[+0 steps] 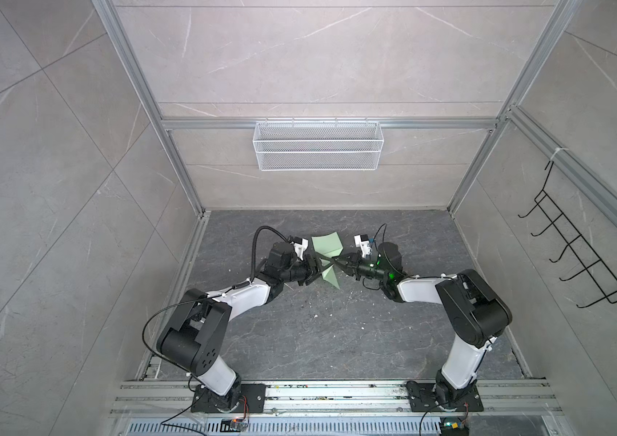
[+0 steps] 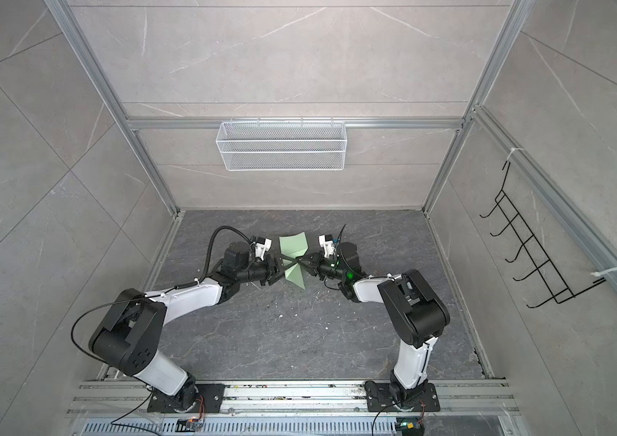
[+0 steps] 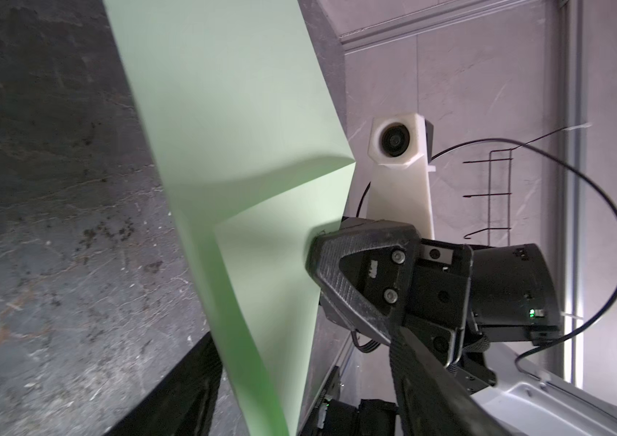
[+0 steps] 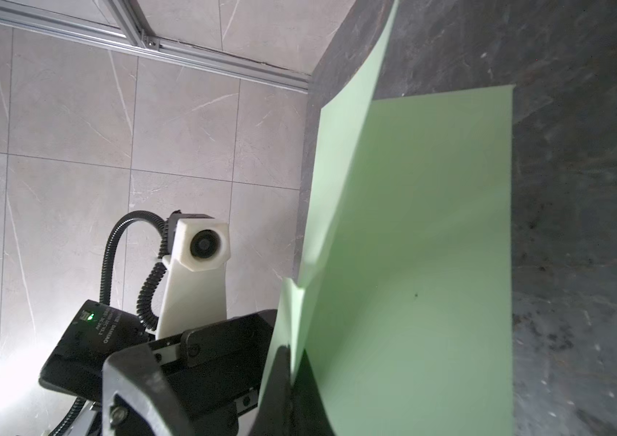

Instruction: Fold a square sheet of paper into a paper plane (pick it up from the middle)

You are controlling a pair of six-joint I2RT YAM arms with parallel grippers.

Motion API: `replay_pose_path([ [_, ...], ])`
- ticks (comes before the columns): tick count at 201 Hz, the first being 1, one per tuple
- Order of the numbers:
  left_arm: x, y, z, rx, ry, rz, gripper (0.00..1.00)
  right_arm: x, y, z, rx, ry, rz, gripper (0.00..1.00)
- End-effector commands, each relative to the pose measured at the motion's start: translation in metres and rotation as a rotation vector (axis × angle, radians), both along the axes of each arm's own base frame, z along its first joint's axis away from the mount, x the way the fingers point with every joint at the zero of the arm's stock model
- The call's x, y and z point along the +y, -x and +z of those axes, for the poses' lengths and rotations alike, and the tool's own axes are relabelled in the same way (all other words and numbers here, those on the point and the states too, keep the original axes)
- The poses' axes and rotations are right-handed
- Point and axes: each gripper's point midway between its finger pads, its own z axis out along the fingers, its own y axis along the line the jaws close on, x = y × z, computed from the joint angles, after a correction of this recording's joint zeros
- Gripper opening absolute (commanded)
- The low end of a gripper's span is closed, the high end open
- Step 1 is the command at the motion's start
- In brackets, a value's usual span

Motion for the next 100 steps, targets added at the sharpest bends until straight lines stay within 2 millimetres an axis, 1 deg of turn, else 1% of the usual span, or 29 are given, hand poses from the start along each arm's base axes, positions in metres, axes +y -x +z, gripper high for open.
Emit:
replay_pose_path([
  [1, -0.0074, -0.0053, 0.0292, -0.051, 0.094, -0.015, 0.63, -0.0012, -0.0039, 0.0292, -0.039, -0.065, -0.002, 0.04],
  [27, -0.0053, -0.0072, 0.028, -0.037, 0.093, 0.011, 0.48, -0.0026, -0.0056, 0.0314, -0.038, -0.081, -0.006, 0.04],
  [55, -0.0075, -0.008, 0.0274, -0.023, 0.101, 0.004, 0.37, -0.0029, -0.0058, 0.031, -0.038, -0.083, -0.005, 0.04],
  [74, -0.0089, -0.0085, 0.0256, -0.01, 0.104, -0.003, 0.32, -0.0025, -0.0059, 0.0314, -0.039, -0.084, -0.002, 0.04],
  [100, -0.0111, -0.0076, 0.0236, 0.0, 0.098, -0.017, 0.31, -0.0022, -0.0058, 0.03, -0.035, -0.081, 0.0, 0.04],
])
